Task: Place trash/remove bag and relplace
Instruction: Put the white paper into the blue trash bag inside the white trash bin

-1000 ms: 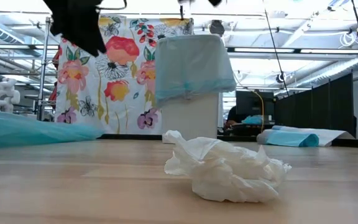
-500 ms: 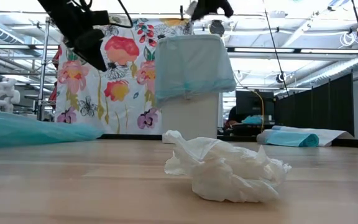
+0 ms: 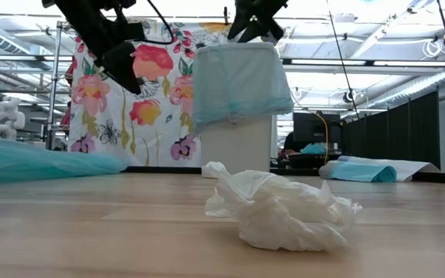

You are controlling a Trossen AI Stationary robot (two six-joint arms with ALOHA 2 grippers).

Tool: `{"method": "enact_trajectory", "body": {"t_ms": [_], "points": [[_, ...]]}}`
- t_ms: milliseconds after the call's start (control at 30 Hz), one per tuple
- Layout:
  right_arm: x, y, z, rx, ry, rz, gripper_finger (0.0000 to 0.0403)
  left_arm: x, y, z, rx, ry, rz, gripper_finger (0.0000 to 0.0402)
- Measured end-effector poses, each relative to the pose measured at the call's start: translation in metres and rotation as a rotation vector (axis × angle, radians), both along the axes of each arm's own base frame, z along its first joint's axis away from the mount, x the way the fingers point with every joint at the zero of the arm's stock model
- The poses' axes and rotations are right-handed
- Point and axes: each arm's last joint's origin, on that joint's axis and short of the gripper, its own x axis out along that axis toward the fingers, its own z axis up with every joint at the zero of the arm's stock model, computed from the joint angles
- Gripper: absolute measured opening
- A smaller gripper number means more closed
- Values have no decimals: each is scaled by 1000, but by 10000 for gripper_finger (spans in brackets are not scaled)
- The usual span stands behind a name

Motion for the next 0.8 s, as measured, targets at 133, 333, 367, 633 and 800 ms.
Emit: {"method": "enact_trajectory", "body": {"t_ms": [133, 333, 367, 633, 800], "points": [[-14, 12, 23, 44, -35, -15, 197, 0, 3, 0, -32, -24, -15, 193], [-29, 55, 35, 122, 49, 55, 190, 7, 0, -6, -145, -41, -103, 193], [-30, 64, 35, 125, 65, 78, 187, 9, -1, -6, -172, -55, -102, 193], [-29, 134, 23, 150, 225, 208, 173, 22, -26, -4, -346, -199, -123, 193], [-32, 172, -3, 234, 360, 246, 171, 36, -53, 3, -428, -324, -179, 193]]}}
